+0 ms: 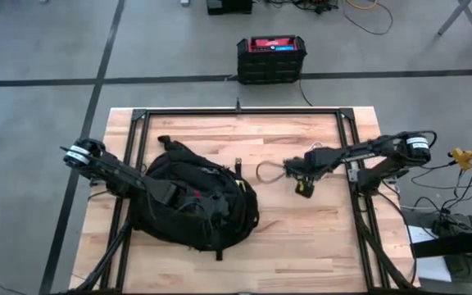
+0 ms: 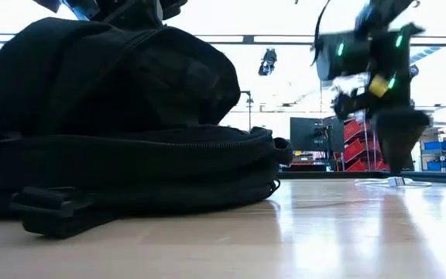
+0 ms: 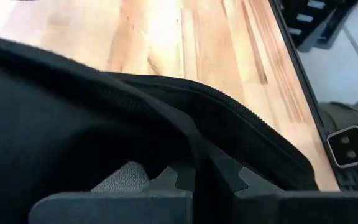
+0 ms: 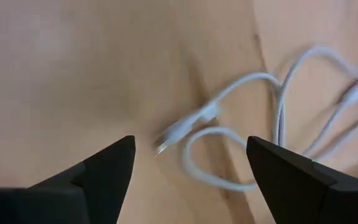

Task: Unpack backpack
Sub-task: Put the white charger cable into the black backpack

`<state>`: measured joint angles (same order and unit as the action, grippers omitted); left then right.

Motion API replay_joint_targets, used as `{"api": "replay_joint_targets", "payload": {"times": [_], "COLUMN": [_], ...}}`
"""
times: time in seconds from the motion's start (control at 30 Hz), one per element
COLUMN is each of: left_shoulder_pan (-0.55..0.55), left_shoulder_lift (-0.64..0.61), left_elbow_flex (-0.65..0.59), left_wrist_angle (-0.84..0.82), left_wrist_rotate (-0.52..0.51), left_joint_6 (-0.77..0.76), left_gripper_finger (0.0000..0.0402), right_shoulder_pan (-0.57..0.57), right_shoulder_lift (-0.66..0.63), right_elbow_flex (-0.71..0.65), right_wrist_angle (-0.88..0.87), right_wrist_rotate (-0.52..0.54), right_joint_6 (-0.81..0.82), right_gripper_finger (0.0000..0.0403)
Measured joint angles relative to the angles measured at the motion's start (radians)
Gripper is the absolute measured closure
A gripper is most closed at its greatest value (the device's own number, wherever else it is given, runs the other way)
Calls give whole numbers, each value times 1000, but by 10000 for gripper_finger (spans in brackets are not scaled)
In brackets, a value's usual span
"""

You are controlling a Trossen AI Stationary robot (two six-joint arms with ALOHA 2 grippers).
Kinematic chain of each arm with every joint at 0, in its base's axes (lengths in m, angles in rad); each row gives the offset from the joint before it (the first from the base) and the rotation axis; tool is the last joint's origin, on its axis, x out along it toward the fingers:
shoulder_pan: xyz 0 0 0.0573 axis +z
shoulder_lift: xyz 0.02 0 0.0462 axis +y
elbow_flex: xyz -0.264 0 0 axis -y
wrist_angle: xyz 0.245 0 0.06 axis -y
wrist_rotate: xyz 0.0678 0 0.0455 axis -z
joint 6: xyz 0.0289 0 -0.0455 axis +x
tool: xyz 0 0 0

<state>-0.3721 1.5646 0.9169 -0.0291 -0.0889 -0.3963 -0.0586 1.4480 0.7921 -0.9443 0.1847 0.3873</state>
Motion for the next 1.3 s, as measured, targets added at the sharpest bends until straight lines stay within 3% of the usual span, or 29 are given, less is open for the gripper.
{"api": "replay_joint_targets", "payload": {"times": [0.13, 0.33, 0.43, 0.57, 0.67, 0.9, 1.3], "left_shoulder_pan": [-3, -5, -5, -5, -5, -4, -4], "left_shoulder_lift": [-9, -15, -24, -44, -67, -158, -264], "left_elbow_flex": [0, 5, 5, 5, 5, 26, 142], "left_wrist_angle": [-5, -4, -3, 3, 3, -5, -29], "left_wrist_rotate": [2, 6, 5, 0, -1, -4, -57], "left_joint_6": [-4, -5, -5, -5, -5, 6, 115], "left_gripper_finger": [402, 402, 402, 402, 402, 402, 402], "right_shoulder_pan": [-159, -290, -294, -277, -246, -61, 435], "right_shoulder_lift": [5, 1, 0, -3, -3, -52, -68], "right_elbow_flex": [-87, -150, -153, -156, -143, -14, 372], "right_wrist_angle": [112, 204, 204, 206, 193, 152, 334], "right_wrist_rotate": [-15, -210, -211, -204, -200, -183, 127], "right_joint_6": [94, 176, 195, 185, 162, 139, -75], "right_gripper_finger": [126, 175, 232, 363, 386, 398, 402]}}
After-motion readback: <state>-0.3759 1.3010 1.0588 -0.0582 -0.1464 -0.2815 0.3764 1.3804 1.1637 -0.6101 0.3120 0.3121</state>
